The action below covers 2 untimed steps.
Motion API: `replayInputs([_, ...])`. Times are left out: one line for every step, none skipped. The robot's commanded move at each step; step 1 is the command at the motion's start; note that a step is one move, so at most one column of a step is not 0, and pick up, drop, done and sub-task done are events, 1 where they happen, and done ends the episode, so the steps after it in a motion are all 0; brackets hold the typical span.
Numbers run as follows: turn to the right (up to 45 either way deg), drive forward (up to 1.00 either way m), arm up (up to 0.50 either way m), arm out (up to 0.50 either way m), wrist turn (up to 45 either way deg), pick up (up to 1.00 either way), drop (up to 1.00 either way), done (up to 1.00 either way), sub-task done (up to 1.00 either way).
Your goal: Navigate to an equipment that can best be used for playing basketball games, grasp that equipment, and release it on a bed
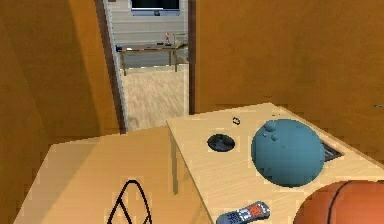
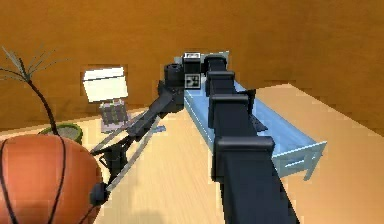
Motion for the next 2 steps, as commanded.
replayInputs([0.0, 0.0, 0.0, -0.28, 0.0, 0.0, 0.0, 0.0, 0.0])
replayInputs([-45.0, 0.0, 0.0, 0.0, 0.0, 0.0, 0.0, 0.0, 0.0])
